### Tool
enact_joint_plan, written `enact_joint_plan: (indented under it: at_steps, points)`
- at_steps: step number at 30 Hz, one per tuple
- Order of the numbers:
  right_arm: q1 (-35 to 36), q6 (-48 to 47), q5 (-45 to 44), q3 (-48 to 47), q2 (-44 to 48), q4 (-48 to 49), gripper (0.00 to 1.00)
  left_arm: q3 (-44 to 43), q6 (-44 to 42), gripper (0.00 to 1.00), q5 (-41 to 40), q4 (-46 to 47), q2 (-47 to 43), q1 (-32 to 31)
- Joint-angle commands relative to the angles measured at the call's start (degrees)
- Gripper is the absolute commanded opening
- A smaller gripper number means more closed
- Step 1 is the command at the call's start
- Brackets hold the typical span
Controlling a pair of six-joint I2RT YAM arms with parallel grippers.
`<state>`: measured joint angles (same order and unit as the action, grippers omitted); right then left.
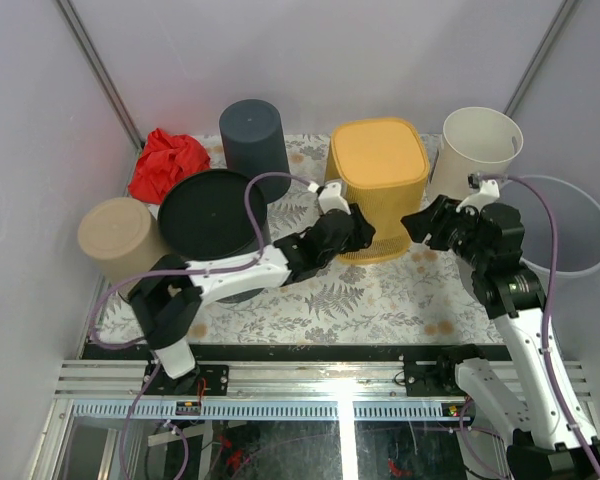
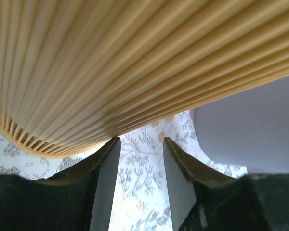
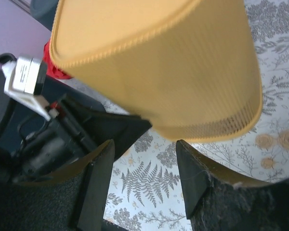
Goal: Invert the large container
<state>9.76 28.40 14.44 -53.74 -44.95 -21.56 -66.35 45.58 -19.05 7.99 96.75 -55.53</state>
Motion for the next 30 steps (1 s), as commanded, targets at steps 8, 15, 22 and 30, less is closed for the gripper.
enact_joint_plan:
  at_steps: [8, 15, 22, 30]
  points:
    - [0.4, 1.6, -4.0, 9.2, 9.0, 3.4, 0.61, -27.8, -0.3, 0.43, -7.7, -8.4, 22.6, 5.3]
    - [0.4, 0.7, -4.3, 11.0, 10.6, 2.8, 0.62, -41.6, -0.3, 0.44, -5.5, -10.3, 34.4, 11.0]
    - [0.4, -0.4, -5.7, 11.2, 12.3, 1.2, 0.63, -41.1, 0.6, 0.46, -2.3, -6.5, 35.7, 15.5]
    - [0.4, -0.4, -6.4, 12.8, 11.5, 2.7, 0.65, -28.9, -2.0, 0.46, 2.0, -1.5, 24.3, 16.1]
